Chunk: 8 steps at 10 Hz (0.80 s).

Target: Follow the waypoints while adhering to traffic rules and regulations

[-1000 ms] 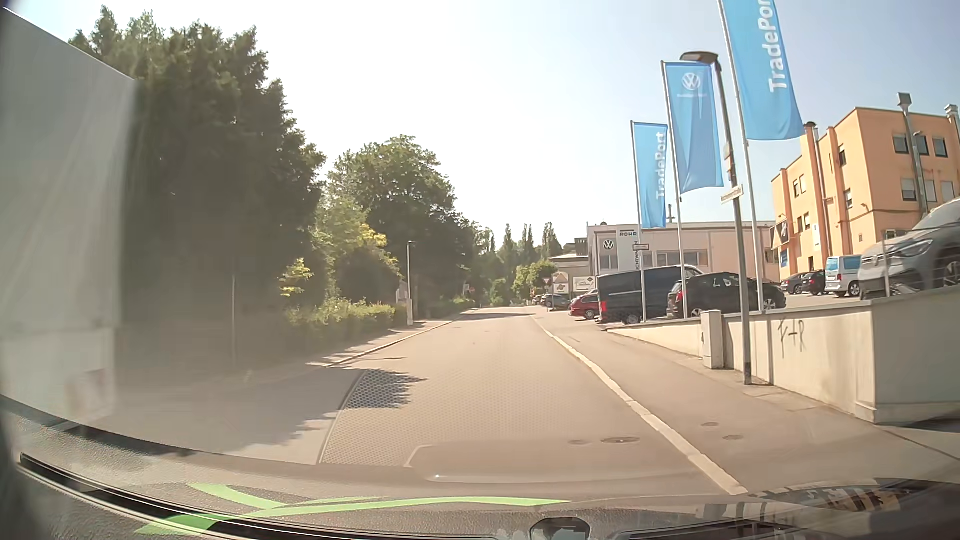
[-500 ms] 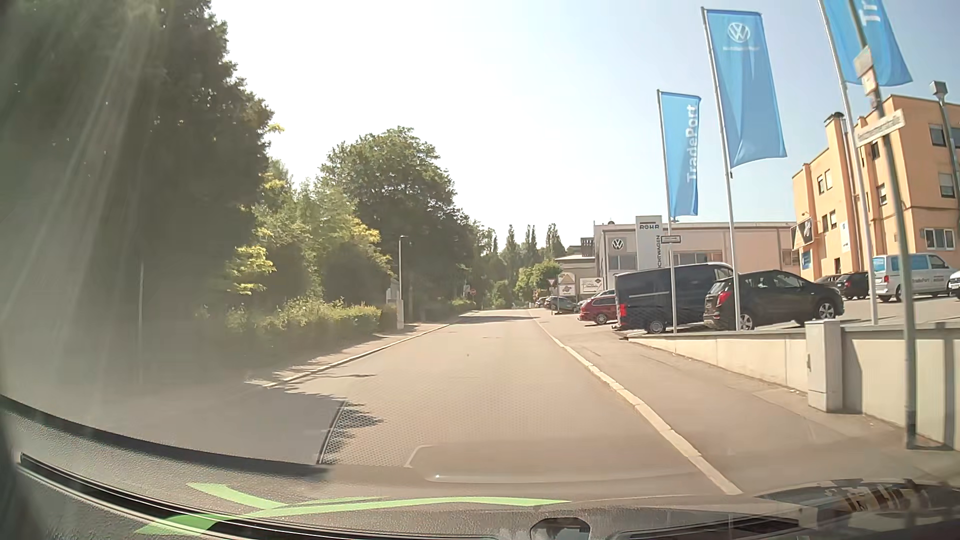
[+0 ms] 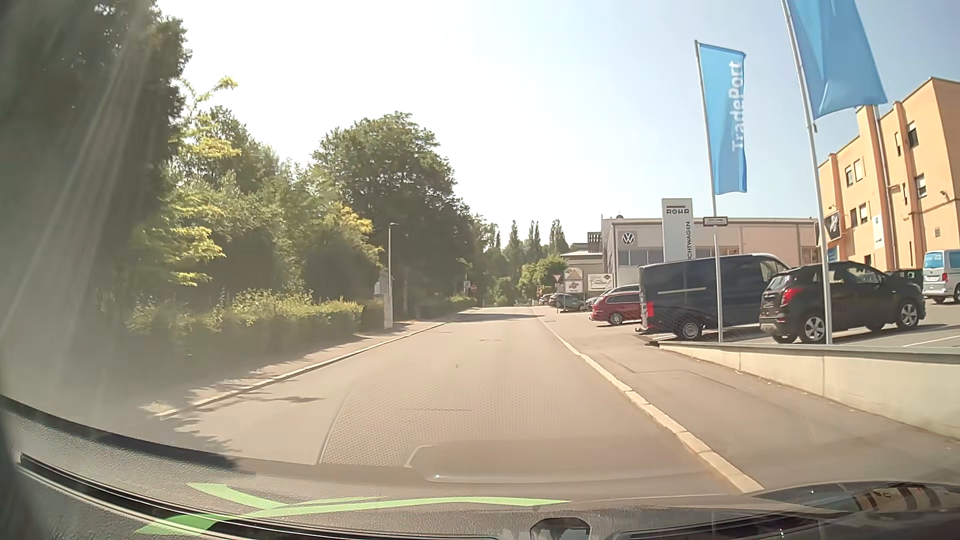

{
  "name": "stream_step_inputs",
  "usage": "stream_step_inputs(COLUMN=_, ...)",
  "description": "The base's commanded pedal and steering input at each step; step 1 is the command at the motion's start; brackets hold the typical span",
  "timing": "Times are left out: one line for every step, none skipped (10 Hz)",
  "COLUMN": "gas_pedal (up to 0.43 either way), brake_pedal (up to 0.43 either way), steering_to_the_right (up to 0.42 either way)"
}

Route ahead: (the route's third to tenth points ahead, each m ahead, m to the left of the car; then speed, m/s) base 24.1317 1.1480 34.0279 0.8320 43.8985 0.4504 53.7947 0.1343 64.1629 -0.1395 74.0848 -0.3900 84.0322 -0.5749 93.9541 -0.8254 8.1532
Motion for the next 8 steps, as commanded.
stream_step_inputs(gas_pedal=0.157, brake_pedal=0.0, steering_to_the_right=-0.008)
stream_step_inputs(gas_pedal=0.157, brake_pedal=0.0, steering_to_the_right=-0.008)
stream_step_inputs(gas_pedal=0.157, brake_pedal=0.0, steering_to_the_right=-0.008)
stream_step_inputs(gas_pedal=0.157, brake_pedal=0.0, steering_to_the_right=-0.008)
stream_step_inputs(gas_pedal=0.157, brake_pedal=0.0, steering_to_the_right=-0.008)
stream_step_inputs(gas_pedal=0.157, brake_pedal=0.0, steering_to_the_right=-0.008)
stream_step_inputs(gas_pedal=0.157, brake_pedal=0.0, steering_to_the_right=-0.008)
stream_step_inputs(gas_pedal=0.157, brake_pedal=0.0, steering_to_the_right=-0.008)
